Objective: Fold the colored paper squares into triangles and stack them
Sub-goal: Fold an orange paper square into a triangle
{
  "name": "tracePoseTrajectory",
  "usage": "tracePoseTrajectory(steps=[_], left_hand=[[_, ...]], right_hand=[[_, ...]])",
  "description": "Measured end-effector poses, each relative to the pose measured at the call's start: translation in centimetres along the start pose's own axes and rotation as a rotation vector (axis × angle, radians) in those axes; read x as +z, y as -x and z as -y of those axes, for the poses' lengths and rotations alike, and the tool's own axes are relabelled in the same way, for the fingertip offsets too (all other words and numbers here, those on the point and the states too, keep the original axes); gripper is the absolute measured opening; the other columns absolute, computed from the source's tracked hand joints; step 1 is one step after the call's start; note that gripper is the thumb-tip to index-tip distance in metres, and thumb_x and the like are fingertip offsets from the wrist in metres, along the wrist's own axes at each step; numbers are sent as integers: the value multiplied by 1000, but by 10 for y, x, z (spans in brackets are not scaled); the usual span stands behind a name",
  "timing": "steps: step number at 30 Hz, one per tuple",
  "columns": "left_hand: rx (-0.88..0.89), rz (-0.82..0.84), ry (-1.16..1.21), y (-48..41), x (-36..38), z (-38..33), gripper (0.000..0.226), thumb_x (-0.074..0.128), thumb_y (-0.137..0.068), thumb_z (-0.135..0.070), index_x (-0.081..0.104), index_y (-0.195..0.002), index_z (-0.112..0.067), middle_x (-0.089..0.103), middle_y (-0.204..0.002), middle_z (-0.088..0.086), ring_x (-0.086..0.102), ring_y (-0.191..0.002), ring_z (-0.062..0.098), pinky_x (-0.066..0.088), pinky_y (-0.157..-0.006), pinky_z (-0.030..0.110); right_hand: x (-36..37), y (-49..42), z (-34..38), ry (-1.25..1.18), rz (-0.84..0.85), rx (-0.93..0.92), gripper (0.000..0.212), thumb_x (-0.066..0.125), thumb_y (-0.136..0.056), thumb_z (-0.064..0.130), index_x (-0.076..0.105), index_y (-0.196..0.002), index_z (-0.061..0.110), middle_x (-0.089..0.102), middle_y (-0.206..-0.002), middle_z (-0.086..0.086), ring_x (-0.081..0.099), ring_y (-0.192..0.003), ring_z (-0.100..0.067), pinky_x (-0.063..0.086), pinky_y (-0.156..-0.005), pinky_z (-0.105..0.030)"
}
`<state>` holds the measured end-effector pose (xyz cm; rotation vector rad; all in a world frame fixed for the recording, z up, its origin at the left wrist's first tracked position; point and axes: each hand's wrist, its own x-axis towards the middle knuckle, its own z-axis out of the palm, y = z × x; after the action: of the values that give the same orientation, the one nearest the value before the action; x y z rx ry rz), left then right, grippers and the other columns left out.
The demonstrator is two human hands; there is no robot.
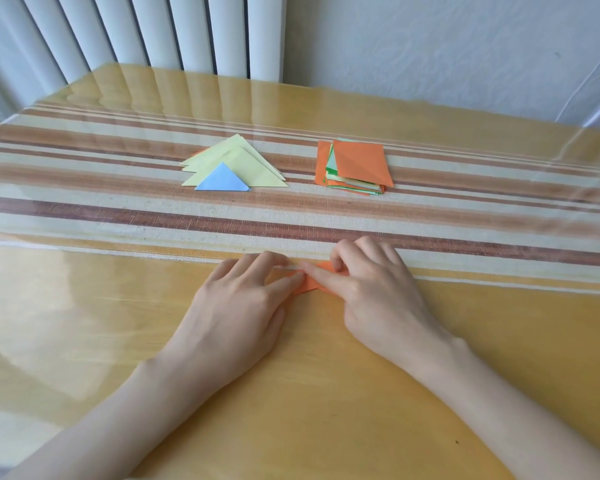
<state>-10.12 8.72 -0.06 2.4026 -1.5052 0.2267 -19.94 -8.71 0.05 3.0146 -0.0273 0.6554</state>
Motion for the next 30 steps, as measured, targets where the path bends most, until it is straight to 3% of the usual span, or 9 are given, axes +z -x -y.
tracePoseTrajectory(steps=[3,7,11,14,18,21,24,30], left_hand=[[-7,15,-15,-1,1,-1,45,36,-83,-25,70,-113,-24,64,-109,2,65,-91,25,52,-73,34],[-10,5,-22,1,1,-1,46,35,-83,-25,70,-112,-23,64,-109,2,65,-91,25,52,-73,34],[-21,-7,-19,2,2,-1,45,35,-83,-24,70,-113,-23,64,-110,2,64,-93,25,52,-76,34],[-28,-12,-26,3,2,-4,45,36,-82,-23,69,-113,-22,64,-111,2,63,-94,25,52,-78,35],[-32,-16,-29,2,2,-4,44,37,-82,-24,68,-113,-21,63,-110,3,63,-94,26,52,-78,36],[-65,20,-2,-6,5,-11,48,36,-86,-35,60,-126,-22,59,-123,6,58,-110,27,47,-91,39],[-78,73,-70,-14,15,-18,55,30,-94,-50,52,-138,-26,49,-142,12,44,-133,31,36,-104,52],[-80,98,-160,-1,8,-2,50,25,-97,-51,55,-134,-35,49,-142,12,44,-133,34,34,-103,59]], right_hand=[[-1,4,-6,37,-10,34,64,29,-71,2,71,-115,23,54,-84,-3,49,-78,-29,36,-68,-38],[-4,9,-17,87,-19,103,63,30,-71,1,72,-112,22,56,-84,-1,50,-79,-28,29,-69,-36],[-3,10,-17,118,-29,167,51,48,-69,-4,74,-107,17,59,-82,-3,53,-79,-30,26,-71,-35],[-6,12,-12,109,-52,164,42,47,-75,4,72,-108,9,64,-97,-5,53,-90,-28,32,-78,-37],[-5,17,-13,-25,18,66,50,37,-79,12,65,-121,8,62,-115,-4,49,-110,-24,35,-93,-37],[-4,16,-14,-46,60,71,49,37,-78,12,66,-118,9,63,-111,-1,48,-109,-22,33,-95,-35],[-5,15,-12,-28,56,74,49,38,-77,14,67,-116,11,64,-108,0,50,-105,-23,33,-95,-35],[-3,16,-12,-31,62,81,49,36,-79,15,67,-117,12,65,-106,1,50,-101,-23,32,-95,-37]])
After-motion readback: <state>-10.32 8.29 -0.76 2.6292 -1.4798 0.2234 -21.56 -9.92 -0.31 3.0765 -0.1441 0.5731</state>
